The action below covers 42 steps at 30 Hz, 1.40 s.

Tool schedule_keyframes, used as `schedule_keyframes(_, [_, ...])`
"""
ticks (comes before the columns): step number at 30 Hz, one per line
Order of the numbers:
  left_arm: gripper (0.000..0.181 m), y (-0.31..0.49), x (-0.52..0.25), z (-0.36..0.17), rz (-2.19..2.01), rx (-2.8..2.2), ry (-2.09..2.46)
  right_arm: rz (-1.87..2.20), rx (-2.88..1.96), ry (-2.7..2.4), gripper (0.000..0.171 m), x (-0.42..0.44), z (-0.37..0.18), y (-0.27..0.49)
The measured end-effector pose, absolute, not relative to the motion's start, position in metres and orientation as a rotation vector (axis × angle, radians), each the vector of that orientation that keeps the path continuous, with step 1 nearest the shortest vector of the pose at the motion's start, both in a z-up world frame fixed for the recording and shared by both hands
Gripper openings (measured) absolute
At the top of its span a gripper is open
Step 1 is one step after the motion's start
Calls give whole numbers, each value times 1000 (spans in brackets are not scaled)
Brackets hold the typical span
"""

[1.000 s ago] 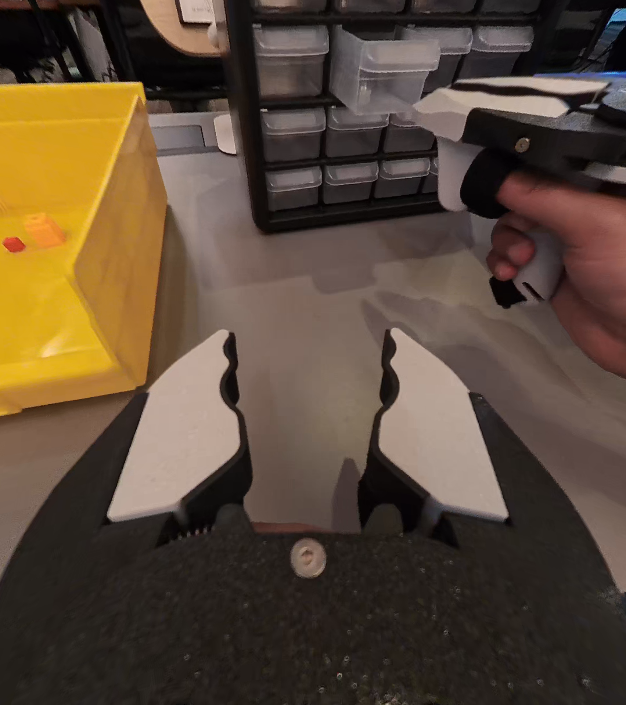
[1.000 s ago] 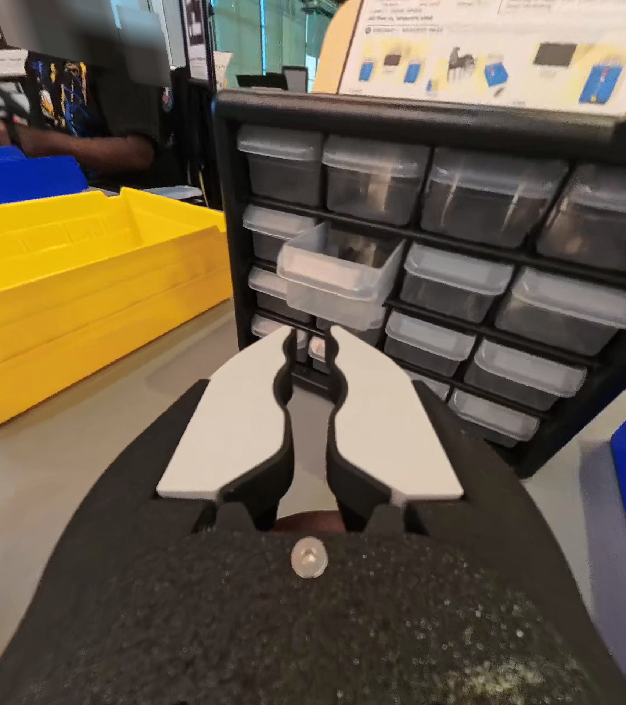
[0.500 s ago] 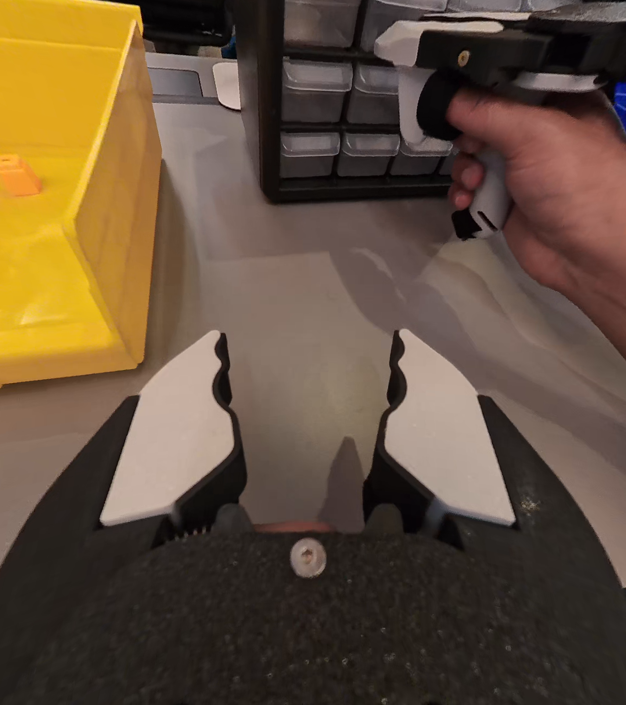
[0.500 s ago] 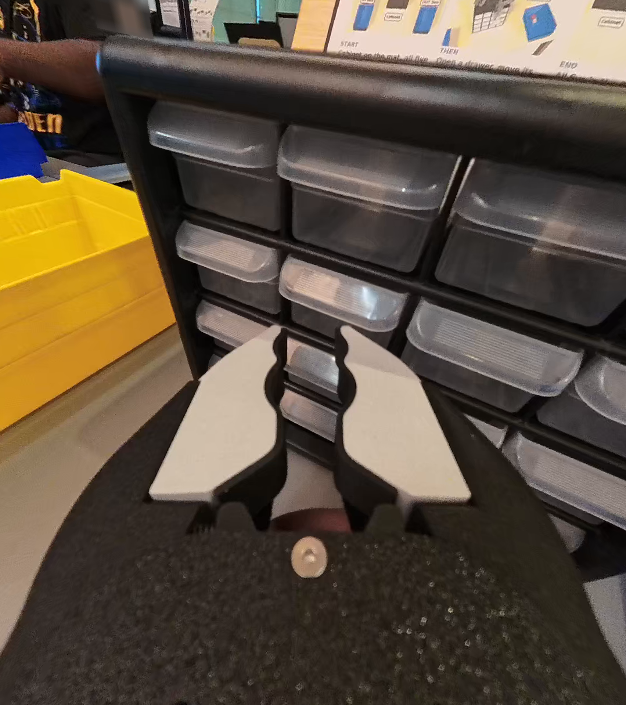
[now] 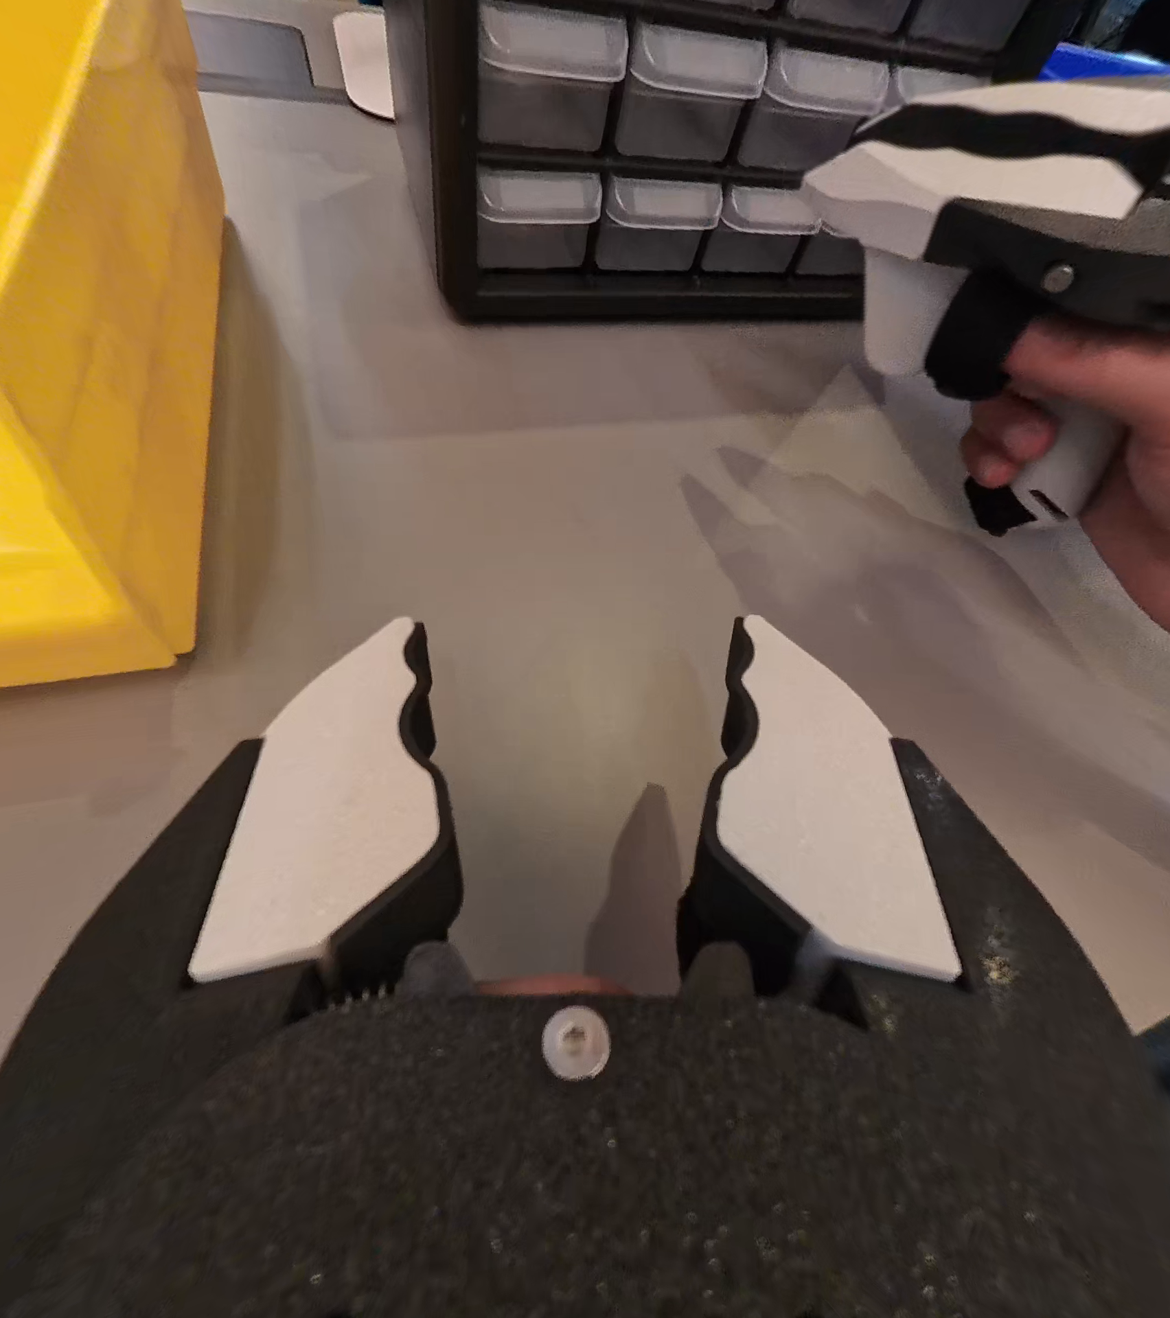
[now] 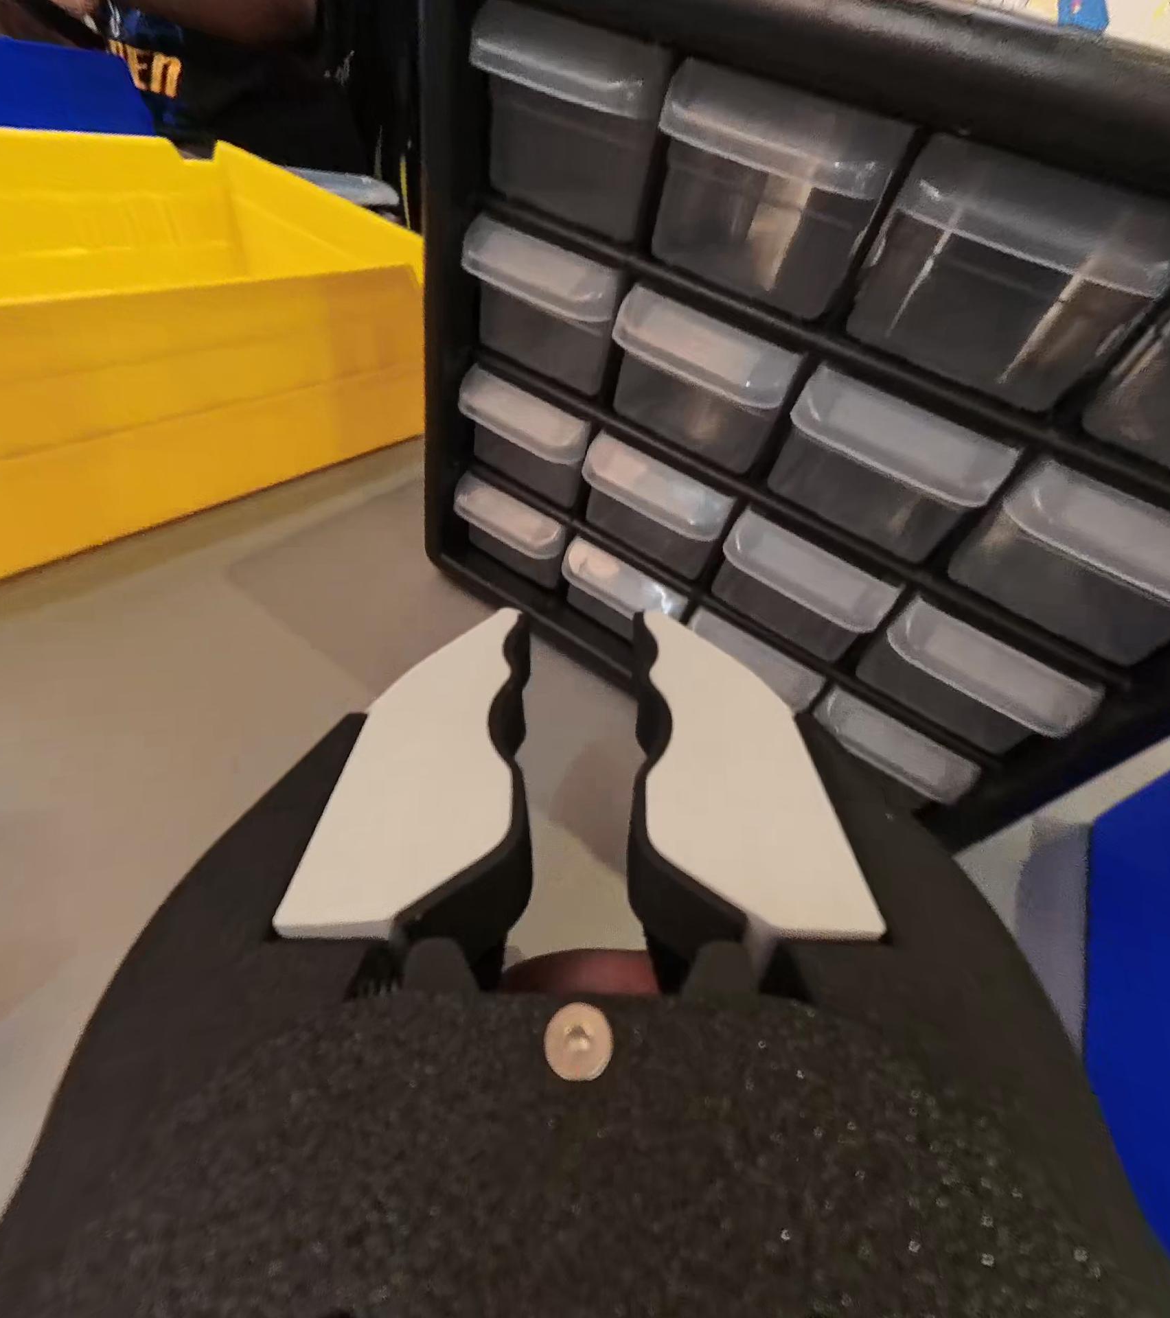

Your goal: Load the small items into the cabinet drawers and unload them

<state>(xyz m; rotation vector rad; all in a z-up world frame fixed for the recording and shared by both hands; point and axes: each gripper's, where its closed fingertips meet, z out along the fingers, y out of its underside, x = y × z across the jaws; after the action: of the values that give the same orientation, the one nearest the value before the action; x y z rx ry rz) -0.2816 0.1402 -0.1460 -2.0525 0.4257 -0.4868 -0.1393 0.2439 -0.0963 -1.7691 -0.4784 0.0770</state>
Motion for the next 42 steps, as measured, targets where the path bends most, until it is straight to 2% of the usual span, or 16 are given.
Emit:
schedule_keyframes(14, [77,130,-281,-152,-576,-2104,368,-4,-1884,-576,27,-132,-112,137])
schedule_keyframes(26, [76,123,-293,-150,-584,-2111,316,-142,-1878,-750,28,-132,-117,103])
schedule_keyframes(31, [76,114,-294,-146,-567,-2091,335,-248,-1795,-763,28,-131,-101,106])
schedule_keyframes(42, [76,120,-280,-155,-585,-2122,386,-1074,-1292,-997,24,-104,-45,197])
